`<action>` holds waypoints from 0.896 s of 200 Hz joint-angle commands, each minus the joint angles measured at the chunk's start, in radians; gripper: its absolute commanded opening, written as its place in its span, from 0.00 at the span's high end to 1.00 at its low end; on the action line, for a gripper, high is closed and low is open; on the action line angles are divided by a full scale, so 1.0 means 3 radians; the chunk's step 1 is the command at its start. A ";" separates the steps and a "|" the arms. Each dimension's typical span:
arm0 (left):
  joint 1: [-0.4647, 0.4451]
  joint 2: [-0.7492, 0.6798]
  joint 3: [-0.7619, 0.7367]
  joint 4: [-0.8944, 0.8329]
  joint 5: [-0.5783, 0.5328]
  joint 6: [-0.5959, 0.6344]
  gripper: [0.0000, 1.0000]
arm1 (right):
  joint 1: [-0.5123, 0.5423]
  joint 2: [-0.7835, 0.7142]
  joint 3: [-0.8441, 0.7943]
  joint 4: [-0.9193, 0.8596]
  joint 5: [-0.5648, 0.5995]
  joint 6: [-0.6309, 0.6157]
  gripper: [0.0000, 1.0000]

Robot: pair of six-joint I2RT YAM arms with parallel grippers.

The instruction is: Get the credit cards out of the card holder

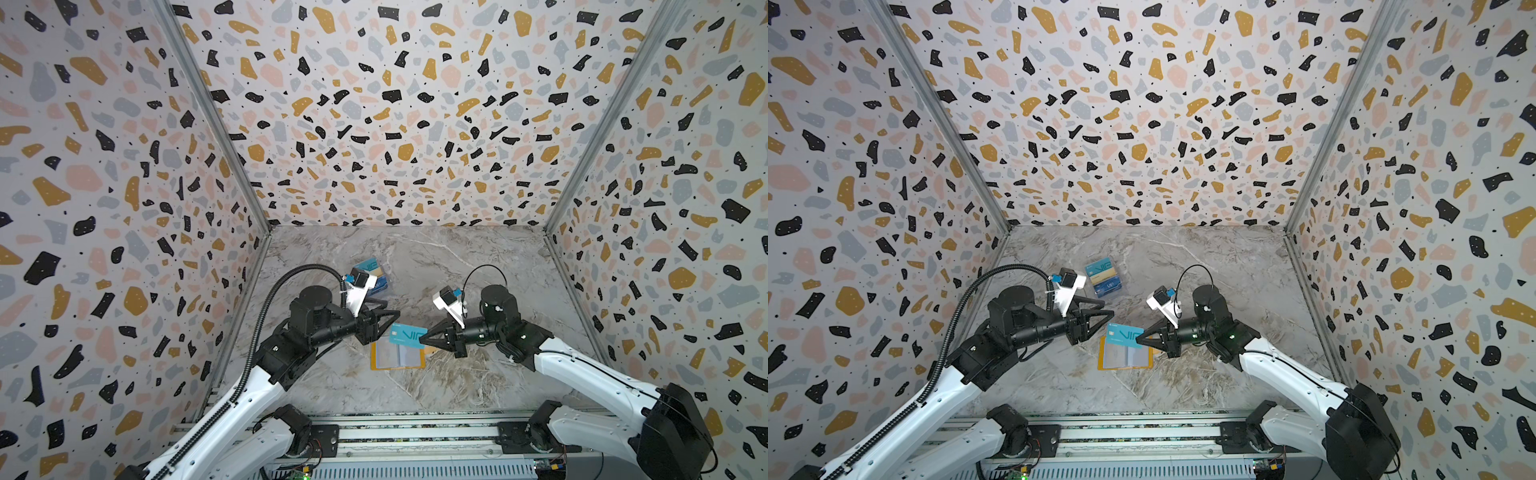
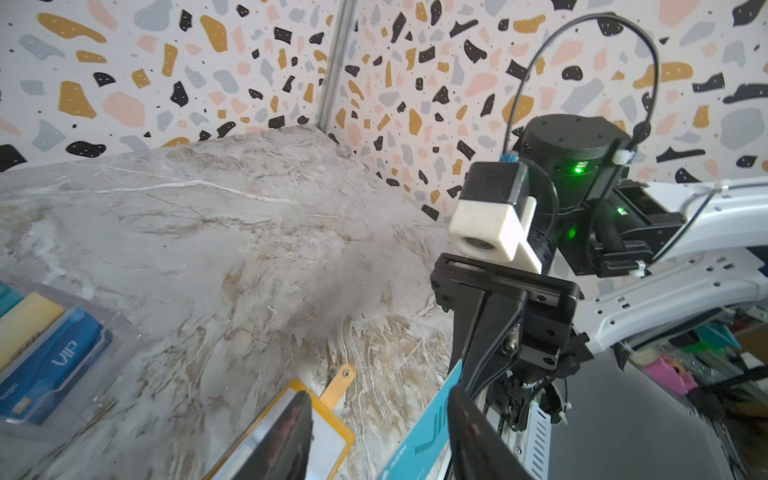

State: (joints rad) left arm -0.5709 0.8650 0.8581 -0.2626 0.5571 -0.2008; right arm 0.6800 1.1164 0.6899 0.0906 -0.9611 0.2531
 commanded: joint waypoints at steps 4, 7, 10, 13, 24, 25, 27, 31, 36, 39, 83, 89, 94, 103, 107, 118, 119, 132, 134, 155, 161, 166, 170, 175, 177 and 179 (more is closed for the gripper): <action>-0.0004 0.0122 0.0266 -0.0647 0.0419 0.0620 0.49 | 0.0001 -0.0017 0.0270 -0.0403 -0.0120 -0.0406 1.00; -0.0004 0.0138 0.0294 -0.0695 0.0450 0.0660 0.49 | 0.0003 -0.0003 0.0295 -0.0452 -0.0115 -0.0445 1.00; -0.0004 0.0158 0.0312 -0.0737 0.0484 0.0695 0.50 | 0.0004 0.0008 0.0324 -0.0501 -0.0111 -0.0484 1.00; -0.0004 0.0175 0.0334 -0.0776 0.0517 0.0732 0.50 | 0.0004 0.0019 0.0353 -0.0554 -0.0103 -0.0524 1.00; -0.0004 0.0245 0.0398 -0.0942 0.0596 0.0877 0.51 | 0.0013 0.0072 0.0448 -0.0709 -0.0072 -0.0645 1.00; -0.0004 0.0248 0.0405 -0.0951 0.0599 0.0891 0.51 | 0.0014 0.0077 0.0455 -0.0728 -0.0070 -0.0655 1.00; -0.0004 0.0258 0.0413 -0.0974 0.0602 0.0910 0.52 | 0.0016 0.0082 0.0474 -0.0752 -0.0069 -0.0674 1.00; -0.0004 0.0279 0.0425 -0.1011 0.0607 0.0942 0.52 | 0.0019 0.0098 0.0501 -0.0794 -0.0069 -0.0707 1.00; -0.0004 0.0302 0.0436 -0.1049 0.0607 0.0979 0.53 | 0.0023 0.0114 0.0529 -0.0832 -0.0074 -0.0738 1.00; -0.0004 0.0316 0.0440 -0.1069 0.0607 0.0997 0.54 | 0.0024 0.0118 0.0545 -0.0845 -0.0074 -0.0752 1.00; -0.0004 0.0452 0.0417 -0.1236 0.0690 0.1231 0.59 | 0.0063 0.0219 0.0701 -0.1024 -0.0096 -0.0948 1.00; -0.0004 0.0468 0.0425 -0.1263 0.0689 0.1259 0.60 | 0.0065 0.0245 0.0734 -0.1078 -0.0090 -0.0990 1.00; -0.0004 0.0487 0.0430 -0.1286 0.0697 0.1287 0.60 | 0.0069 0.0268 0.0766 -0.1124 -0.0093 -0.1020 1.00; -0.0004 0.0513 0.0441 -0.1333 0.0722 0.1346 0.61 | 0.0083 0.0314 0.0813 -0.1202 -0.0092 -0.1078 1.00; -0.0004 0.0524 0.0443 -0.1350 0.0728 0.1366 0.61 | 0.0087 0.0332 0.0833 -0.1233 -0.0086 -0.1107 1.00; -0.0004 0.0556 0.0453 -0.1386 0.0743 0.1410 0.62 | 0.0113 0.0384 0.0881 -0.1298 -0.0079 -0.1153 1.00; -0.0004 0.0560 0.0455 -0.1390 0.0744 0.1415 0.62 | 0.0117 0.0387 0.0886 -0.1304 -0.0079 -0.1159 1.00; -0.0004 0.0596 0.0467 -0.1436 0.0753 0.1479 0.63 | 0.0160 0.0455 0.0948 -0.1381 -0.0059 -0.1220 1.00; -0.0004 0.0598 0.0468 -0.1440 0.0755 0.1488 0.64 | 0.0168 0.0471 0.0958 -0.1391 -0.0055 -0.1233 1.00; -0.0002 0.0654 0.0486 -0.1490 0.0774 0.1549 0.67 | 0.0225 0.0573 0.1053 -0.1499 -0.0012 -0.1318 1.00; -0.0004 0.0660 0.0489 -0.1494 0.0774 0.1567 0.69 | 0.0236 0.0598 0.1072 -0.1522 0.0001 -0.1334 1.00; -0.0004 0.0665 0.0484 -0.1498 0.0776 0.1573 0.70 | 0.0246 0.0621 0.1093 -0.1544 0.0008 -0.1344 1.00; -0.0004 0.0666 0.0483 -0.1492 0.0776 0.1573 0.71 | 0.0249 0.0642 0.1102 -0.1556 0.0013 -0.1355 1.00; -0.0002 0.0669 0.0480 -0.1488 0.0775 0.1574 0.72 | 0.0257 0.0655 0.1114 -0.1572 0.0018 -0.1364 1.00; -0.0004 0.0670 0.0479 -0.1488 0.0776 0.1575 0.73 | 0.0259 0.0665 0.1119 -0.1576 0.0018 -0.1369 1.00; -0.0004 0.0670 0.0479 -0.1483 0.0775 0.1573 0.73 | 0.0262 0.0672 0.1123 -0.1582 0.0018 -0.1374 1.00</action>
State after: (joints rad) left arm -0.5709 1.0657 0.9665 -0.6899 0.7647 0.2340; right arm 0.7467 1.3064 0.9813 -0.3176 -0.9668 -0.1085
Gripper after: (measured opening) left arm 0.286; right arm 0.045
